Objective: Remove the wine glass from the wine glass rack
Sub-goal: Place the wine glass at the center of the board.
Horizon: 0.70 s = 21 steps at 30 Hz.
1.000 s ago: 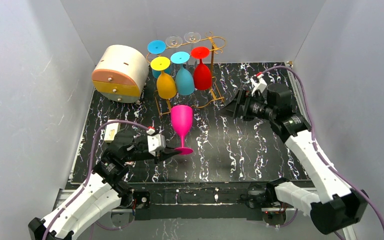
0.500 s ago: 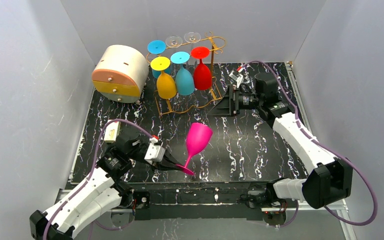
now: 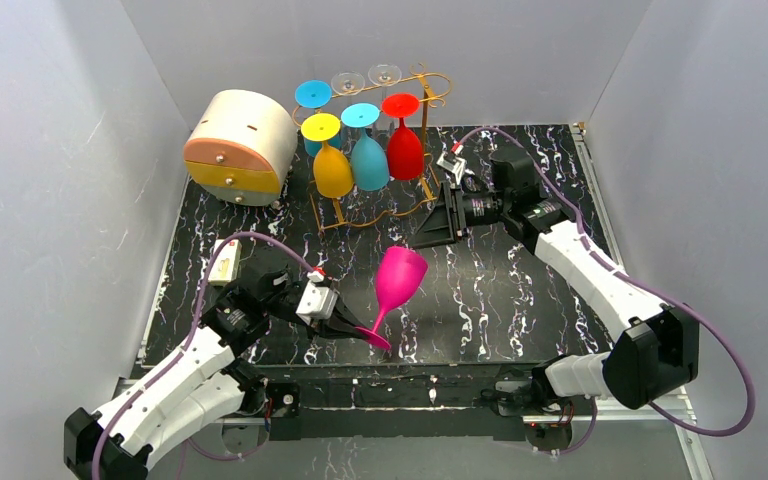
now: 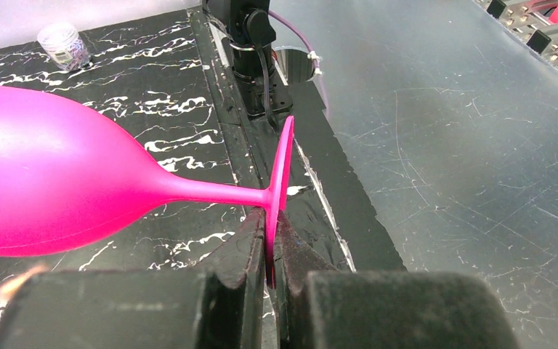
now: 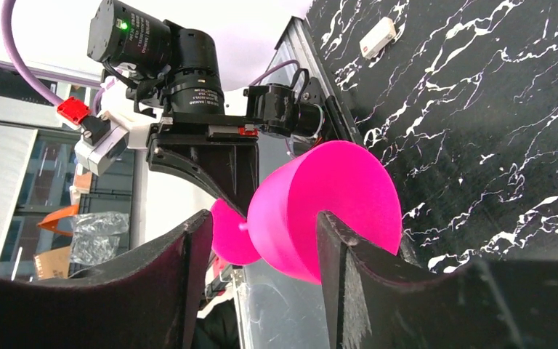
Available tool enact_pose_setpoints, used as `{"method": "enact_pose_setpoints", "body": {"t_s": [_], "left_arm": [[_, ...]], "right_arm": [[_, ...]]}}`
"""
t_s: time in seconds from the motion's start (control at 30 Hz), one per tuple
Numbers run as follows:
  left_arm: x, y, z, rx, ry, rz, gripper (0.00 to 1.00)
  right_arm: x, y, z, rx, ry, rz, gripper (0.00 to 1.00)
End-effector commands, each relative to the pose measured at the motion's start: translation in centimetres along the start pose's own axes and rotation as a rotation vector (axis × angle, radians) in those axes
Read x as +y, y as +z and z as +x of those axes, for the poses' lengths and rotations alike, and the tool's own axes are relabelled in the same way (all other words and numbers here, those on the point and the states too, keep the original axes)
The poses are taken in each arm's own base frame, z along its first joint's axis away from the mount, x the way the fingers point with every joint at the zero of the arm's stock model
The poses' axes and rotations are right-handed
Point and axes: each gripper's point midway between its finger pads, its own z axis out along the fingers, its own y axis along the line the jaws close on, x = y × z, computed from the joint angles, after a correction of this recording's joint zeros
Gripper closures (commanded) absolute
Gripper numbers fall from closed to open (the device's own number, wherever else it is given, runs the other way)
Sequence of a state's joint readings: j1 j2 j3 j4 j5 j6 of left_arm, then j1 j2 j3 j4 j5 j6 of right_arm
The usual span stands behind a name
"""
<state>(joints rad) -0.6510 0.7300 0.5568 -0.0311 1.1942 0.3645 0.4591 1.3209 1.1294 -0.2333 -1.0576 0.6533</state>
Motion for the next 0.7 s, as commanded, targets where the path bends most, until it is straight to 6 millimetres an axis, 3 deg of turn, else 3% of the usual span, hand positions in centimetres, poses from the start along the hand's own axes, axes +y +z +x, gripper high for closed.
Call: {"method": "enact_pose_setpoints", "body": {"t_s": [0.0, 0.23, 0.37, 0.67], "left_arm": [[-0.3, -0.1, -1.4, -0.024, 0.049, 0.027, 1.00], [-0.7, -0.1, -0.5, -0.020, 0.056, 0.027, 1.00], [-0.7, -0.2, 0.5, -0.008, 0.050, 0.012, 1.00], [-0.8, -0.2, 3.7, 0.060, -0.002, -0.003, 1.00]], "right_arm": [[0.5, 0.2, 0.8, 0.030, -0.015, -0.022, 0.39], [0.3, 2.5, 3.0, 0.094, 0.024, -0.018, 0.49], [0.7, 2.6, 3.3, 0.102, 0.018, -0.051, 0.55], [1.3, 2.2, 3.2, 0.131, 0.062, -0.013, 0.55]]}}
